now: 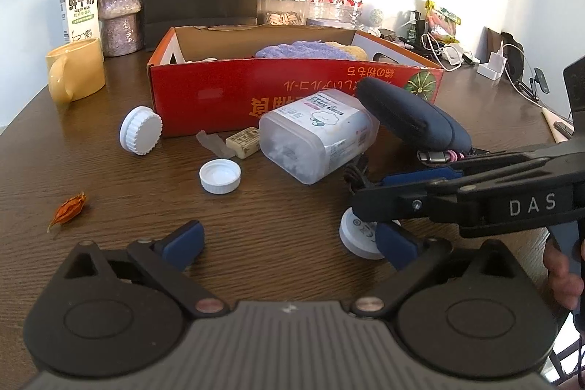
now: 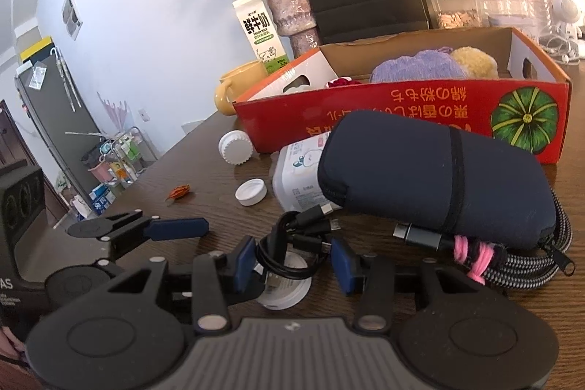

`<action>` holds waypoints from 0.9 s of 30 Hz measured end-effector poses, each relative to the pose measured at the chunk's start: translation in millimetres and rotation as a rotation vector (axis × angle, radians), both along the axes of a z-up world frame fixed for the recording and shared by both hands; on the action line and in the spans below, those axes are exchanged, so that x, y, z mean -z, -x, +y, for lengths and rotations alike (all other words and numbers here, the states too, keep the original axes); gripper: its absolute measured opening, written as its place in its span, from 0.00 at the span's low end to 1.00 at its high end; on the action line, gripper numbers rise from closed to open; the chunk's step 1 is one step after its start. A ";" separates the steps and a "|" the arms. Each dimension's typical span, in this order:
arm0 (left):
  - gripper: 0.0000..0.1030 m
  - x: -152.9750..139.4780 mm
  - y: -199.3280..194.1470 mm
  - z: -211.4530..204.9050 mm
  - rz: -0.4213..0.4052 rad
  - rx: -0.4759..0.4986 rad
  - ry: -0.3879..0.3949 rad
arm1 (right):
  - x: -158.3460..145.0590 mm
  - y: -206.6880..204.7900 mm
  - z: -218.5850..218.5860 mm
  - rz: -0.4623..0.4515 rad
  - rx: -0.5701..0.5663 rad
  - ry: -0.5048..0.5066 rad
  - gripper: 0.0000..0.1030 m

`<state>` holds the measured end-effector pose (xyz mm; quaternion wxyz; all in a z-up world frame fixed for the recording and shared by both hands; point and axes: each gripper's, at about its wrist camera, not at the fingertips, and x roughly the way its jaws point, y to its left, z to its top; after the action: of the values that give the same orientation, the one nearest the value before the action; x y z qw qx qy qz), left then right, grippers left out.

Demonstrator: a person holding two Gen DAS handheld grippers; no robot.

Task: Organize objects
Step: 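Grasp the white round charger puck with the left gripper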

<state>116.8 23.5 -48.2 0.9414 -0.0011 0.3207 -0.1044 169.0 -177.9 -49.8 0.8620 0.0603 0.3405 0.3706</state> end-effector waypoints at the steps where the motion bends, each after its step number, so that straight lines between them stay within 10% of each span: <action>1: 0.99 0.0 0.0 0.1 0.000 0.000 0.000 | -0.2 0.3 -0.1 -0.002 0.000 0.001 0.43; 16: 0.95 2.1 0.8 -8.4 -0.002 0.005 -0.081 | -0.8 1.1 -8.5 -0.034 0.034 0.055 0.42; 22: 0.93 -3.4 6.0 2.7 -0.003 0.014 0.072 | 0.9 -1.6 -12.3 0.007 0.038 0.018 0.42; 27: 0.93 -4.2 8.0 -4.3 -0.001 0.045 0.053 | 1.4 -5.1 -8.2 0.065 0.007 -0.027 0.42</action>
<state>108.9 19.3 -44.1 0.9386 -0.0189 0.3172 -0.1340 174.1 -186.2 -51.2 0.8508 0.0853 0.3631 0.3702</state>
